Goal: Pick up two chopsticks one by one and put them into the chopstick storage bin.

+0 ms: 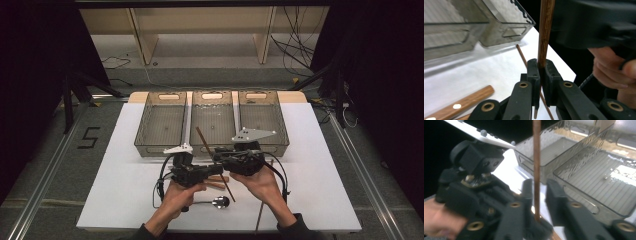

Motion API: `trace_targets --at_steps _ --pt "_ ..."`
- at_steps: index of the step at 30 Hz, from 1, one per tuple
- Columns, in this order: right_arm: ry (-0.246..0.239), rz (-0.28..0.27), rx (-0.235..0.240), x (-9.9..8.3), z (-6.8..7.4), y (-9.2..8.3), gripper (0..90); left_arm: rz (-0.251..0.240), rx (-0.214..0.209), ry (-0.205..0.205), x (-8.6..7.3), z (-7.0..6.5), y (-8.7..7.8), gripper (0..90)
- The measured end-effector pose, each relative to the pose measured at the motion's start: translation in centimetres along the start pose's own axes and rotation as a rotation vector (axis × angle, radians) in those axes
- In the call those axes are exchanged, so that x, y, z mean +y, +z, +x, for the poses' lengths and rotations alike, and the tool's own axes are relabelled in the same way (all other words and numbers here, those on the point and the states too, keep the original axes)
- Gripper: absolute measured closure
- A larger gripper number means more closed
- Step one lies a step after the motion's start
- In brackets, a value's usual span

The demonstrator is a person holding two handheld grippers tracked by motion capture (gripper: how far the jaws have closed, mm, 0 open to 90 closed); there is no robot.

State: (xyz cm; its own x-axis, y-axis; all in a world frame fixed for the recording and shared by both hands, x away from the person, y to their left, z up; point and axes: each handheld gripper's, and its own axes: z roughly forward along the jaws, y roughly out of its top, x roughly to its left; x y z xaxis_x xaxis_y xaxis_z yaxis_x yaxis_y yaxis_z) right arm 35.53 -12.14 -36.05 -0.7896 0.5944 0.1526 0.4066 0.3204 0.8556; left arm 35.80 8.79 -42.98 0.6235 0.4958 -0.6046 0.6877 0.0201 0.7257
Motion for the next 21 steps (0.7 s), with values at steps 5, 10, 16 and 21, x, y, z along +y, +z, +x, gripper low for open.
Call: trace_targets --at_steps 5,10,16,21 --pt "-0.003 -0.003 -0.021 -0.6 -0.7 -1.5 60.0 -0.006 0.021 0.000 1.2 1.0 -1.9 84.9" --pt "0.004 0.011 -0.050 -2.4 -1.9 -2.9 47.1 -0.001 0.056 0.014 2.9 1.8 -3.9 84.9" --pt "0.054 0.067 -0.108 -5.2 -3.3 -3.5 38.8 0.029 0.100 0.035 5.3 2.7 -5.9 84.9" --pt "0.093 0.105 -0.148 -7.0 -4.4 -3.9 35.8 0.051 0.152 0.073 7.6 3.0 -7.4 84.8"
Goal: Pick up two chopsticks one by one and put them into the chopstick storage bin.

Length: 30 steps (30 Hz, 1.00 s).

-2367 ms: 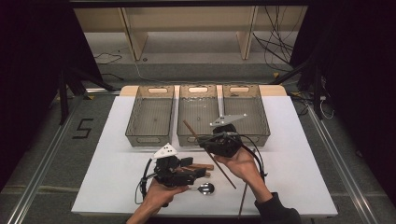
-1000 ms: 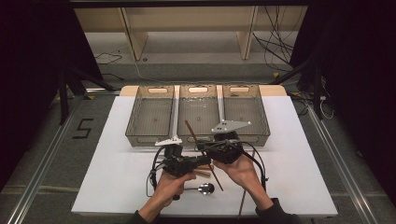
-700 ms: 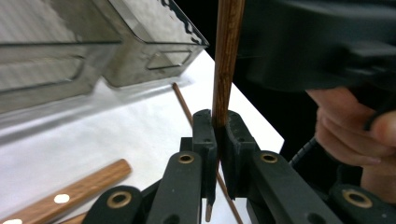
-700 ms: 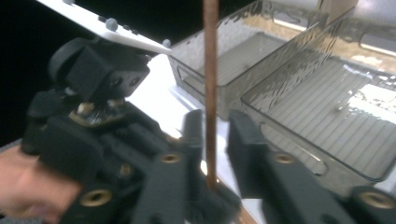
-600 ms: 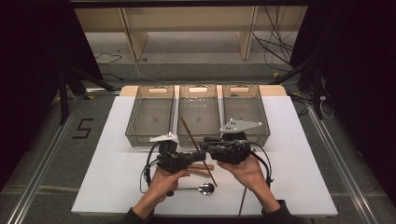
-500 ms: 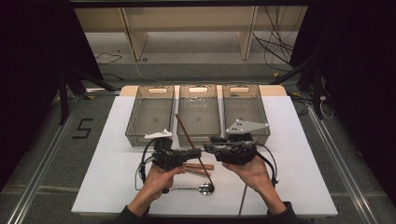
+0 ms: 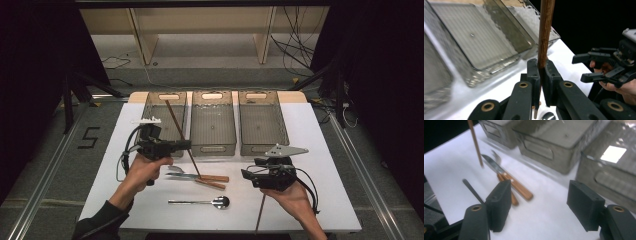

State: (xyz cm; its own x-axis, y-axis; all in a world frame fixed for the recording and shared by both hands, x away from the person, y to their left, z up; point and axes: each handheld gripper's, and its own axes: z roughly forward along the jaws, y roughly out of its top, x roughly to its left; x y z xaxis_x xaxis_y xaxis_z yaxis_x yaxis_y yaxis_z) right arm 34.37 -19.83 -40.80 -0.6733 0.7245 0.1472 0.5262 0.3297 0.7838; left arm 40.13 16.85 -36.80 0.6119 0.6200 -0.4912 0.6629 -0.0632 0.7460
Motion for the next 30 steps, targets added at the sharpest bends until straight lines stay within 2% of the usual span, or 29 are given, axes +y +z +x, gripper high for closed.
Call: trace_targets --at_steps 3,10,21,30 --pt "0.004 0.026 -0.026 -0.7 -0.3 0.1 34.0 0.029 0.029 0.026 1.1 0.3 -0.7 84.8" --pt "0.019 0.048 -0.028 -1.8 -0.6 0.2 33.0 0.059 0.078 0.025 3.6 1.7 -1.9 84.8" --pt "0.001 0.047 -0.008 -2.2 -0.3 0.4 28.5 0.055 0.124 -0.015 6.7 4.0 -3.0 84.8" --pt "-0.006 0.036 -0.001 -2.6 -0.1 0.1 25.6 0.068 0.178 -0.063 8.7 6.3 -2.2 84.8"
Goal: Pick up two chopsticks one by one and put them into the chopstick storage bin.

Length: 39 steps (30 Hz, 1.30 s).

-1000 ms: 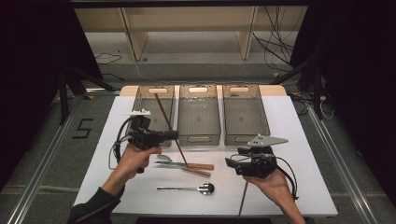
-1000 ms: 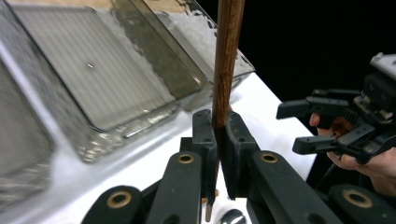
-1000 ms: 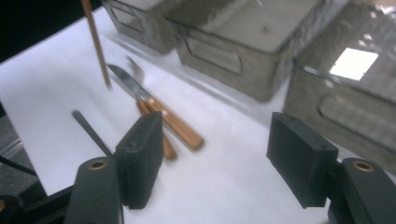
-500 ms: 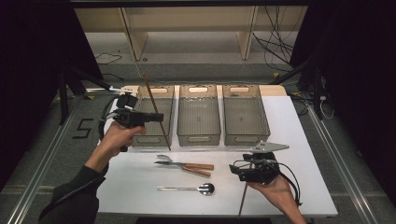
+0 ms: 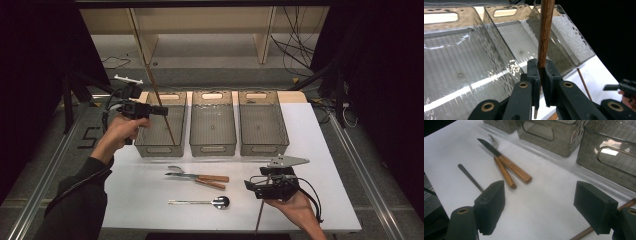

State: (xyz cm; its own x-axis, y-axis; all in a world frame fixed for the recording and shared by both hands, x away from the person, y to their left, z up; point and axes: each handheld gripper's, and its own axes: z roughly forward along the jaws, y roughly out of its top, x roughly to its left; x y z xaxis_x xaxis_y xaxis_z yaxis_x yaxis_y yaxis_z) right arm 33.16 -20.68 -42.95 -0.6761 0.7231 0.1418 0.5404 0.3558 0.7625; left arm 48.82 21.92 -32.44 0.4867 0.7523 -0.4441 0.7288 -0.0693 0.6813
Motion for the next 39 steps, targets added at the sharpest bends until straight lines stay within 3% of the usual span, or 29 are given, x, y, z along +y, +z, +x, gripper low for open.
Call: trace_targets --at_steps 14,23,32,39 --pt "-0.001 0.001 0.008 -0.3 0.0 0.0 25.6 0.009 0.051 -0.074 1.2 2.4 2.6 84.8" --pt "-0.001 -0.012 0.008 -0.5 0.0 0.0 24.9 0.022 0.086 -0.096 0.4 3.5 3.8 84.8" --pt "-0.010 -0.011 0.006 -0.4 0.1 -0.1 24.5 0.020 0.094 -0.136 -0.3 4.9 4.2 84.8" --pt "-0.010 -0.008 0.005 -0.5 0.1 0.0 24.6 0.030 0.098 -0.142 -0.6 5.1 4.6 84.7"
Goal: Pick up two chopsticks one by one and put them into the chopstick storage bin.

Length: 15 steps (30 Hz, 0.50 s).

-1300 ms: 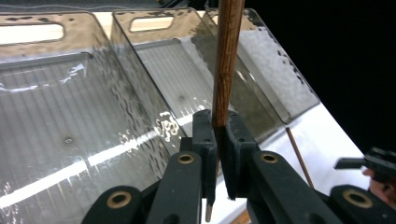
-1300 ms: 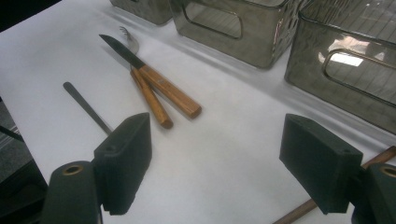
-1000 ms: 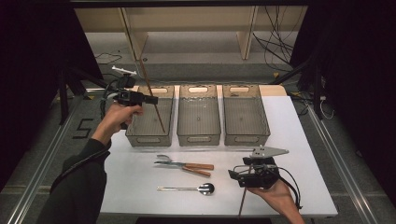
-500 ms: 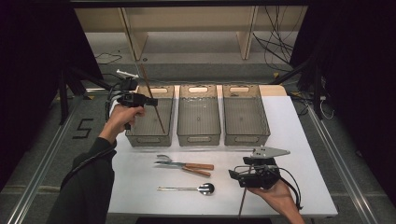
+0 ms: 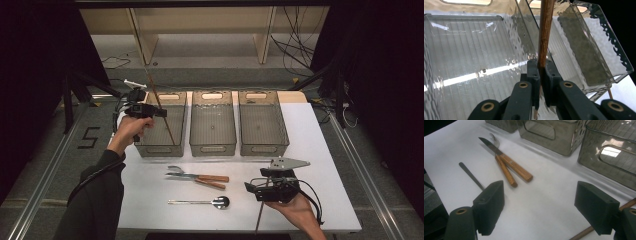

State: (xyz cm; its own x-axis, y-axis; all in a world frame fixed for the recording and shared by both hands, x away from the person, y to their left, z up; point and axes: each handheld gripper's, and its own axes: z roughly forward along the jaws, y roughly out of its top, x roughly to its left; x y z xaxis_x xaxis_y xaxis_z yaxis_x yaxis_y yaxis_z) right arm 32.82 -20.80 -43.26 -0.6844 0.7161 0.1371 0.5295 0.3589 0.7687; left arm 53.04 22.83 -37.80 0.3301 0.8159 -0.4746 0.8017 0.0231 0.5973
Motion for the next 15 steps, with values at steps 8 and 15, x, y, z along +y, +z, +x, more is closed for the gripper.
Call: trace_targets --at_steps 8,15 --pt "-0.003 -0.002 -0.001 0.0 0.0 0.0 24.6 0.004 -0.004 0.000 -0.3 -0.2 0.7 84.6" --pt "-0.005 0.000 0.000 0.0 0.0 0.0 24.7 0.014 -0.007 -0.004 -0.6 -0.3 1.4 84.5"
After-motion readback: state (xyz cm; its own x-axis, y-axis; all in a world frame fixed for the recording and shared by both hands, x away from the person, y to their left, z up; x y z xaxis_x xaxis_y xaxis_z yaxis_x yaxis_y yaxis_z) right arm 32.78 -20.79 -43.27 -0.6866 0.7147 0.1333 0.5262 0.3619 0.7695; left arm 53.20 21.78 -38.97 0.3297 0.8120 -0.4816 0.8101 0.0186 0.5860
